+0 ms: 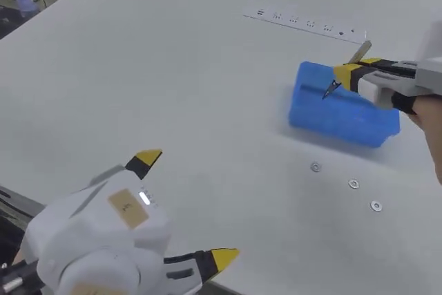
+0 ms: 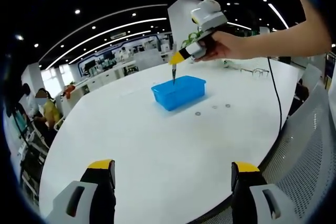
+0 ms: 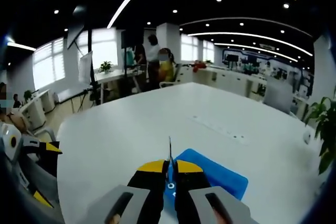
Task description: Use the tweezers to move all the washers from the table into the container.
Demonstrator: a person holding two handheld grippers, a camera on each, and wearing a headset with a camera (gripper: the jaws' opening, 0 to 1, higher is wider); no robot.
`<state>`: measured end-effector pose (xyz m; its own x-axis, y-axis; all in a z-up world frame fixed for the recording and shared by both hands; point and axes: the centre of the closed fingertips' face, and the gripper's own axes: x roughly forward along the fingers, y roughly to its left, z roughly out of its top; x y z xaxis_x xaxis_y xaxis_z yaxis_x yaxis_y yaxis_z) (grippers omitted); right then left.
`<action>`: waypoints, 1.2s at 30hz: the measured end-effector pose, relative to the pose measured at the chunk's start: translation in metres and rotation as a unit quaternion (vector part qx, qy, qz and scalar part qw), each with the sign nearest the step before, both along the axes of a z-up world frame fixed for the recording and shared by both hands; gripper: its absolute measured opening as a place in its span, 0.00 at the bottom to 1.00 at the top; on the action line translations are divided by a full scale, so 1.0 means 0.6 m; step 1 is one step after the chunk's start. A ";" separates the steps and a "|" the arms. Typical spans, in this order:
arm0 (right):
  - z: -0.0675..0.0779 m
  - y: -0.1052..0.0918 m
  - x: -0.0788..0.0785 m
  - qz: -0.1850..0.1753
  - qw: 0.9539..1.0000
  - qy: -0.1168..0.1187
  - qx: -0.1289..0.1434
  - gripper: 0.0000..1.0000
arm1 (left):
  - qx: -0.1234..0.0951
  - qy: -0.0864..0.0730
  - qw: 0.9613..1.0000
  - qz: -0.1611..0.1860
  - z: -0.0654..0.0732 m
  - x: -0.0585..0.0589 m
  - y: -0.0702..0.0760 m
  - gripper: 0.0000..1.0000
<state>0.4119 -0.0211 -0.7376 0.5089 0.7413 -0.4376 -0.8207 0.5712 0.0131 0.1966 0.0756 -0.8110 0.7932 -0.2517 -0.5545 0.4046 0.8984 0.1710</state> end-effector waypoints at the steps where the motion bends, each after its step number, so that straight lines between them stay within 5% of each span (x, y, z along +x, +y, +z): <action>1: 0.003 -0.003 -0.002 0.000 1.000 0.006 0.007 0.02 | 0.000 -0.001 1.000 0.000 0.000 0.000 0.000 0.94; 13: 0.012 -0.022 -0.037 0.003 1.000 0.009 0.016 0.02 | 0.001 0.000 1.000 0.000 -0.001 0.000 0.001 0.94; 17: -0.004 -0.030 -0.049 -0.004 1.000 0.016 0.012 0.02 | 0.004 -0.002 1.000 -0.002 -0.001 0.000 0.000 0.95; 21: -0.018 -0.028 -0.069 -0.008 0.998 0.048 0.030 0.02 | 0.007 0.001 1.000 -0.003 -0.003 -0.001 0.000 0.94; 36: -0.073 -0.022 -0.110 0.004 0.998 0.057 -0.002 0.03 | -0.004 -0.001 1.000 -0.003 0.000 0.000 -0.003 0.96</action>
<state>0.3461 -0.0344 -0.7813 0.4502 0.7435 -0.4945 -0.8184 0.5651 0.1046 0.1963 0.0737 -0.8108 0.7927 -0.2620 -0.5505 0.4104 0.8970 0.1641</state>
